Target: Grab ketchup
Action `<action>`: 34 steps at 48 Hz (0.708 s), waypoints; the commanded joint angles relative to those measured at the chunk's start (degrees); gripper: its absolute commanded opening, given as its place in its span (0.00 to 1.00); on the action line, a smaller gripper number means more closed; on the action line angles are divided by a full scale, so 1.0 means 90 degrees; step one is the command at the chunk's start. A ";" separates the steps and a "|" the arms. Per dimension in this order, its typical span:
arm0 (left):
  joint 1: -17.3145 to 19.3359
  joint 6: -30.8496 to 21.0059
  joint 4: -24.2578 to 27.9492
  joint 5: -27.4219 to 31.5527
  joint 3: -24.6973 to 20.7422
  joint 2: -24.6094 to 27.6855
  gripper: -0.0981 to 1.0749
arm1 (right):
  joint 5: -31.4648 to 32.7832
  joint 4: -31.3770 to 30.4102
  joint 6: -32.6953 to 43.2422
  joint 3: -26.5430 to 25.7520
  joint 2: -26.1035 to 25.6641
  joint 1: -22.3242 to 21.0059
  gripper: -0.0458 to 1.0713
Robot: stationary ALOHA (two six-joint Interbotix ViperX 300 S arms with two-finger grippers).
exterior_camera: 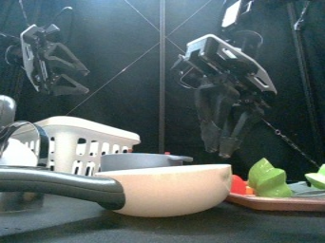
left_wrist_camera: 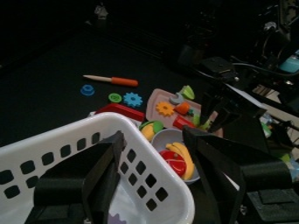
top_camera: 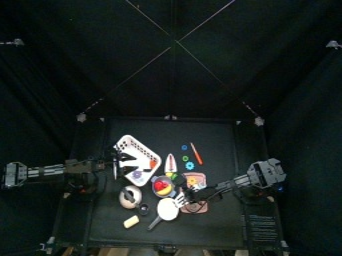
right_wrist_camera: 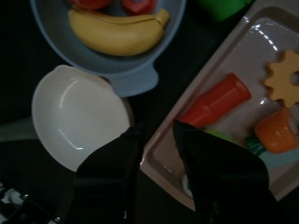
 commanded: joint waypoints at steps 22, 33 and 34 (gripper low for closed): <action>0.0000 0.0010 -0.0039 -0.0020 -0.0078 0.0010 0.86 | 0.0146 0.0088 0.0049 0.0166 -0.0078 -0.0635 0.86; 0.0010 0.0010 -0.0029 -0.0020 -0.0068 0.0010 0.86 | 0.0146 0.0332 0.0000 0.0156 0.0059 -0.0664 0.86; 0.0010 0.0010 -0.0039 -0.0020 -0.0068 0.0010 0.86 | 0.0146 0.0352 0.0000 0.0166 0.0059 -0.0664 0.85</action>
